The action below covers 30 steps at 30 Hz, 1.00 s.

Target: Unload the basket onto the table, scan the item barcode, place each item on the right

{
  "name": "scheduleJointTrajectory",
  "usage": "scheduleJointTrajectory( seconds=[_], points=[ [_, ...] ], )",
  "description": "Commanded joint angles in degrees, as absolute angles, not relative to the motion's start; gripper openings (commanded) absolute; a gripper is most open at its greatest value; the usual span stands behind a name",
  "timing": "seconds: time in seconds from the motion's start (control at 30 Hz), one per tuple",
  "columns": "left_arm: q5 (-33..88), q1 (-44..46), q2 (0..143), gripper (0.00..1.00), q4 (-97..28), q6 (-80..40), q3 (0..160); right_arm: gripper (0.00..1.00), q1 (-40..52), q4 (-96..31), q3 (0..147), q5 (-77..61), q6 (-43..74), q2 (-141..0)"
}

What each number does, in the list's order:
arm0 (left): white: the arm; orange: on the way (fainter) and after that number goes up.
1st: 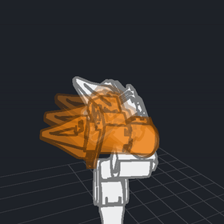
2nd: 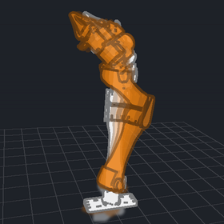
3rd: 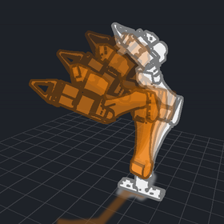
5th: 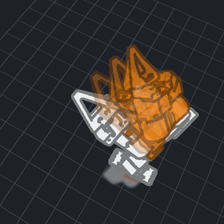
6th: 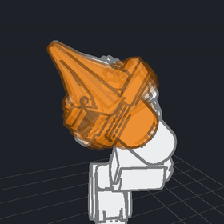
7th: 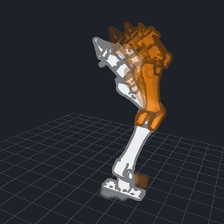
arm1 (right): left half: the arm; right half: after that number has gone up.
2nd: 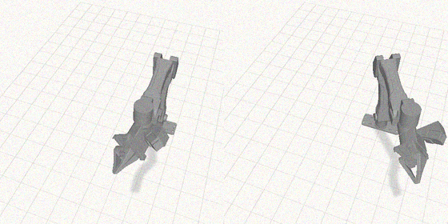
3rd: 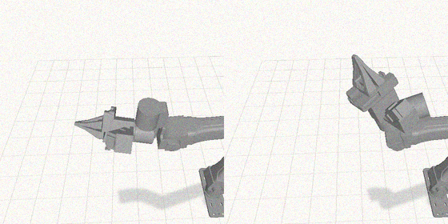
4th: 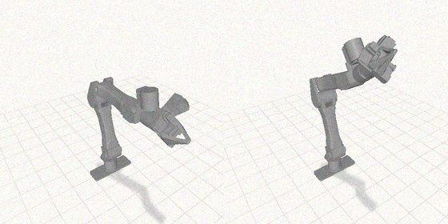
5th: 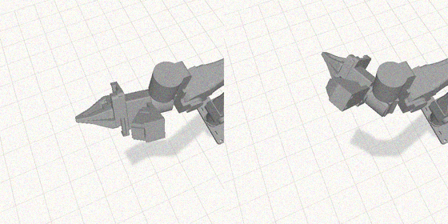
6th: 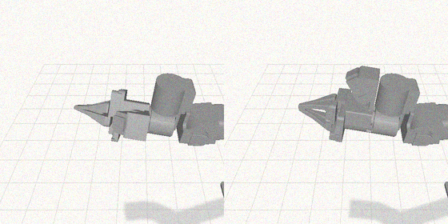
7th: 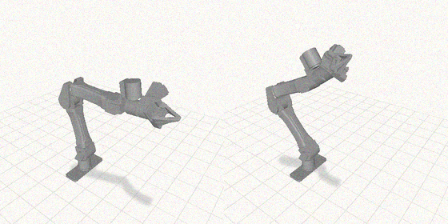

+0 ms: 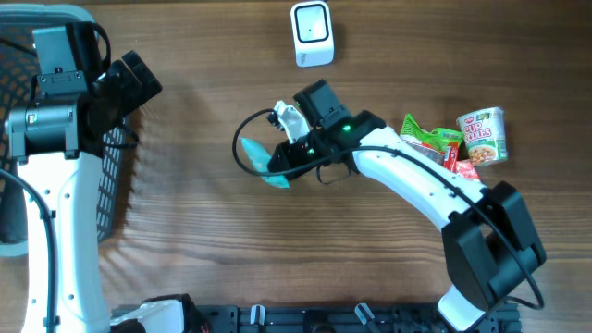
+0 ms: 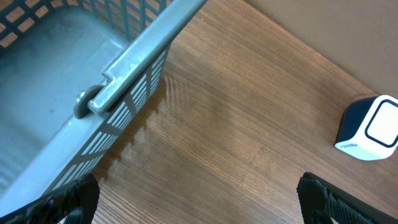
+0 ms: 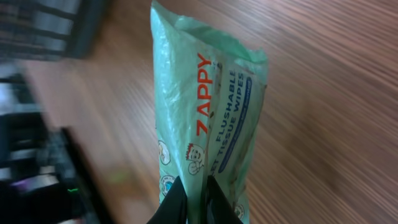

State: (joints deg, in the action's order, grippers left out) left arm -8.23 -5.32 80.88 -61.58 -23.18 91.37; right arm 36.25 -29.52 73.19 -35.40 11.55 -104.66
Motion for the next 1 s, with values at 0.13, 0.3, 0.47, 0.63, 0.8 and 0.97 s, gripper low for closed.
scheduleJointTrajectory(
  seconds=[0.13, 0.3, 0.47, 0.63, 0.8, 0.97],
  points=[
    [-8.14, -5.69, 80.47, 1.00, -61.52, -22.70, 91.90, 0.04, 35.57, -15.92, 67.44, -51.44, 16.86, -115.96],
    [-8.16, -5.69, 80.47, 1.00, -61.52, -22.70, 91.90, 0.04, 33.50, -17.21, 67.42, -41.50, 16.45, -116.79],
    [-8.16, -5.69, 80.47, 1.00, -61.52, -22.70, 91.90, 0.43, 31.46, -19.31, 68.31, -32.45, 15.00, -114.21],
    [-8.14, -5.69, 80.47, 1.00, -61.52, -22.70, 91.90, 0.44, 32.23, -23.46, 69.91, -28.91, 11.97, -105.16],
    [-8.14, -5.69, 80.47, 1.00, -61.52, -22.70, 91.90, 0.07, 37.12, -22.74, 67.99, -24.10, 12.60, -106.43],
    [-8.14, -5.69, 80.47, 1.00, -61.52, -22.70, 91.90, 0.05, 40.93, -20.86, 67.05, -23.73, 15.27, -111.63]
  ],
)
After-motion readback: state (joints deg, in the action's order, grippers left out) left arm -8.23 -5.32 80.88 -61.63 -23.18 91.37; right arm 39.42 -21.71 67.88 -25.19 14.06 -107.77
